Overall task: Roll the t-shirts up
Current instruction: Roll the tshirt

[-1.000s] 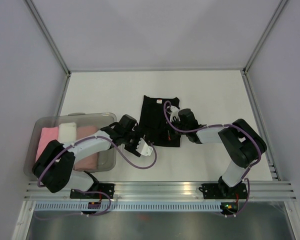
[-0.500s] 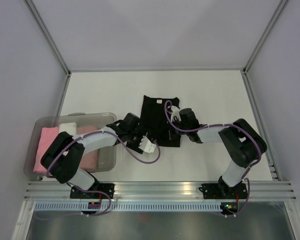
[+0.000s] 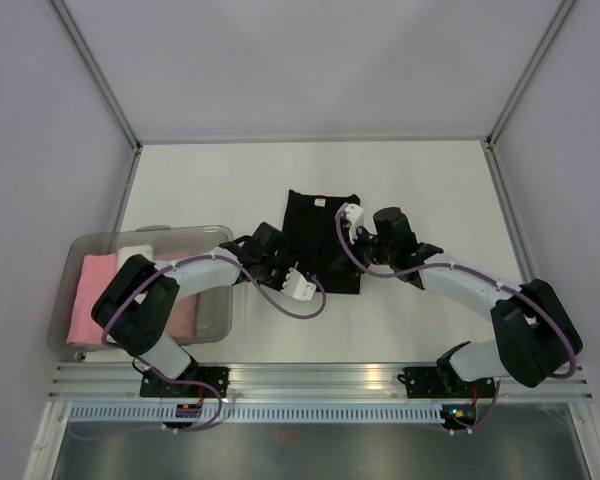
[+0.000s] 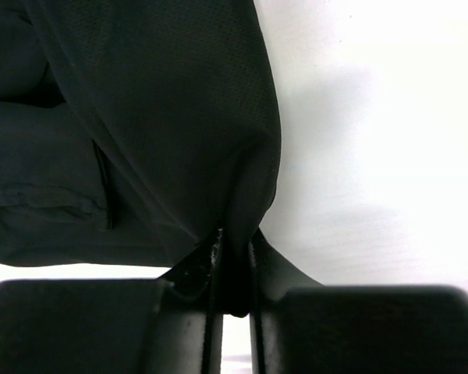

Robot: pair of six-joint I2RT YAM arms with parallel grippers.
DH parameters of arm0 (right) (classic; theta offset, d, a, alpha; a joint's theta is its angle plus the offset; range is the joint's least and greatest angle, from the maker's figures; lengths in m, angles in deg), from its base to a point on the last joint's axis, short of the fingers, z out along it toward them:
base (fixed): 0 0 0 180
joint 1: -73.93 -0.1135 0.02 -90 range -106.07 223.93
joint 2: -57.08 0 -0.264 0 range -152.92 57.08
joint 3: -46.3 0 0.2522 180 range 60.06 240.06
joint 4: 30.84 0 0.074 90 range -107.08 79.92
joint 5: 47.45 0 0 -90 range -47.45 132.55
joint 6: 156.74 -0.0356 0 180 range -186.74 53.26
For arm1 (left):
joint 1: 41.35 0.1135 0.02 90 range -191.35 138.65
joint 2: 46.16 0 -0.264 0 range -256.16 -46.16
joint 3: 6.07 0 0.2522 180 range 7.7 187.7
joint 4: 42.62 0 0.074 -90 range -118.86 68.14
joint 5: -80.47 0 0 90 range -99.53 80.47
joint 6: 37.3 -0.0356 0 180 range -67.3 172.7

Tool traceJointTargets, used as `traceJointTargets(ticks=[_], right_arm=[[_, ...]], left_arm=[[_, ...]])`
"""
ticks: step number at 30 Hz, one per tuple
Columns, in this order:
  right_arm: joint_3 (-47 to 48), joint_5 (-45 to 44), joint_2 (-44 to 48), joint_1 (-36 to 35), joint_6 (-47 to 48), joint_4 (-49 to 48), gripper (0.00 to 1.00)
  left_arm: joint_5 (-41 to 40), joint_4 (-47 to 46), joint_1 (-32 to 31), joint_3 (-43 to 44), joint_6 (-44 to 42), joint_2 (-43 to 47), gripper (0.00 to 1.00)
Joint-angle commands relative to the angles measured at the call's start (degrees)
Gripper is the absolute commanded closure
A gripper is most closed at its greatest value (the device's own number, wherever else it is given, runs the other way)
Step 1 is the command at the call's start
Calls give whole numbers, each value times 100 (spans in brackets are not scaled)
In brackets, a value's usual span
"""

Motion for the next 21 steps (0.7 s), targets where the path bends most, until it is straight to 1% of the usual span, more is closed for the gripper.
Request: traceJointTargets(ticks=[1, 2, 3, 4, 5, 6, 9, 10, 16, 18, 21], right_arm=[[-202, -413, 649, -131, 2214, 1373, 60], [-343, -597, 824, -210, 2600, 1453, 59], [-666, -729, 1218, -306, 3091, 1471, 57], [-852, -843, 1422, -481, 3279, 1315, 55], [-1028, -923, 1798, -535, 3402, 1182, 53], [-1334, -1124, 1967, -571, 3499, 1033, 50], [-1705, -1458, 2302, -667, 3790, 375, 46], [-1741, -1564, 2303, -746, 3816, 216, 46], [-1724, -2126, 1635, -1097, 4010, -251, 42], [-1680, -2163, 1442, -1168, 4010, -461, 42], [-1584, -2382, 1091, -1256, 3966, -524, 41]], left_arm=[[280, 357, 75, 420, 537, -216, 86], [332, 488, 136, 499, 608, -242, 87], [455, 559, 172, 570, 730, -242, 88], [534, 646, 207, 675, 766, -242, 90], [622, 743, 277, 719, 793, -242, 92], [762, 796, 312, 746, 828, -242, 94], [895, 893, 383, 816, 863, -251, 95], [921, 911, 392, 851, 863, -251, 95], [1080, 1095, 445, 1036, 916, -286, 96], [1115, 1157, 453, 1080, 969, -286, 96], [1150, 1227, 471, 1124, 986, -278, 96]])
